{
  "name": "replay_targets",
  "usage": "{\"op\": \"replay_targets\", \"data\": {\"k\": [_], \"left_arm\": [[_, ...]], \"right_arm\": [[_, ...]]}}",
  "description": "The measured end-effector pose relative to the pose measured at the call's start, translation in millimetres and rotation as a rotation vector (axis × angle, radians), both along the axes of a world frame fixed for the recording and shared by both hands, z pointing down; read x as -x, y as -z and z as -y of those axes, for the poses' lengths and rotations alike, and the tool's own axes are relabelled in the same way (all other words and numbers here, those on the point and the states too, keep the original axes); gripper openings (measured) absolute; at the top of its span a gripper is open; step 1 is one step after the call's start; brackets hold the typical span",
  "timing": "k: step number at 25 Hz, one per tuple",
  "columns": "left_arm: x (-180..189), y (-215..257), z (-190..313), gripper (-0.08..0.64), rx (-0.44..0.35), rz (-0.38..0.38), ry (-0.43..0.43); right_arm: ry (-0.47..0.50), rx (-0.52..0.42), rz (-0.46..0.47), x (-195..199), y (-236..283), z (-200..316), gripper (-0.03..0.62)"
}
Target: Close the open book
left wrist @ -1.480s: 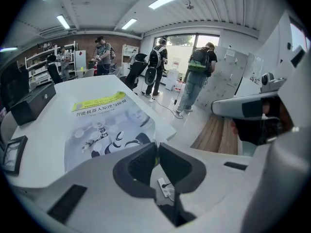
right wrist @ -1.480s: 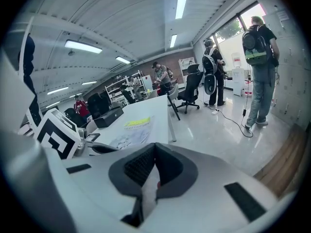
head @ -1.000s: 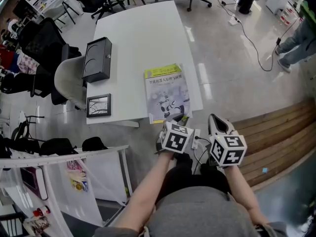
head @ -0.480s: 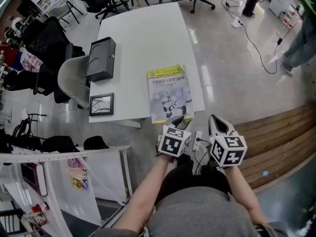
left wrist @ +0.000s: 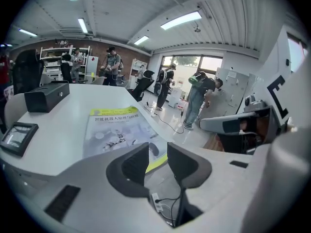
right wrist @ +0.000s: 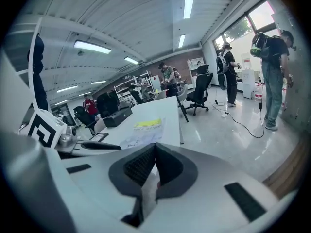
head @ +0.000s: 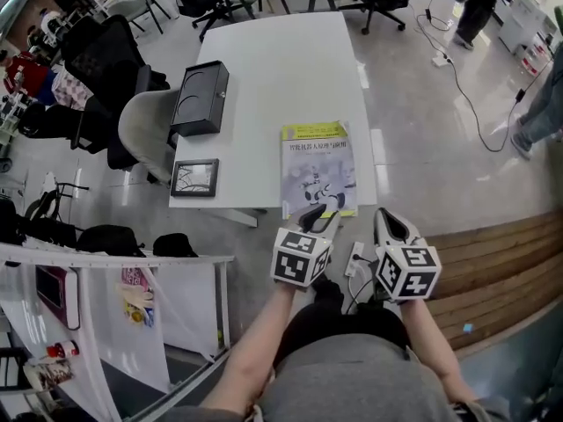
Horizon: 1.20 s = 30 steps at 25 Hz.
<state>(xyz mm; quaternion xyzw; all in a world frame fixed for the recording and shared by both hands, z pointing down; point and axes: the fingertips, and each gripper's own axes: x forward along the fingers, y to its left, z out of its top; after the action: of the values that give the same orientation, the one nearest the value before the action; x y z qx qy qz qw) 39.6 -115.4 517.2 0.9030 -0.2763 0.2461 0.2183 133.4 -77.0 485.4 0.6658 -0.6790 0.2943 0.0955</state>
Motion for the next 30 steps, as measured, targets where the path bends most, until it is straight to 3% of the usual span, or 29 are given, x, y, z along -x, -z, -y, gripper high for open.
{"op": "replay_targets", "data": {"k": [8,17,30], "left_arm": [[31,22,20,0.085,-0.070,-0.022,0.113],[86,31,40,0.037,-0.090,-0.040,0.276],[122,39,50,0.006,-0.136,-0.031,0.378]], "right_arm": [[0.047,-0.027,-0.009,17,8,14,0.005],[0.096,-0.060,-0.016,36,18,29,0.005],[0.133,-0.097,-0.019,45,25,40,0.005]]}}
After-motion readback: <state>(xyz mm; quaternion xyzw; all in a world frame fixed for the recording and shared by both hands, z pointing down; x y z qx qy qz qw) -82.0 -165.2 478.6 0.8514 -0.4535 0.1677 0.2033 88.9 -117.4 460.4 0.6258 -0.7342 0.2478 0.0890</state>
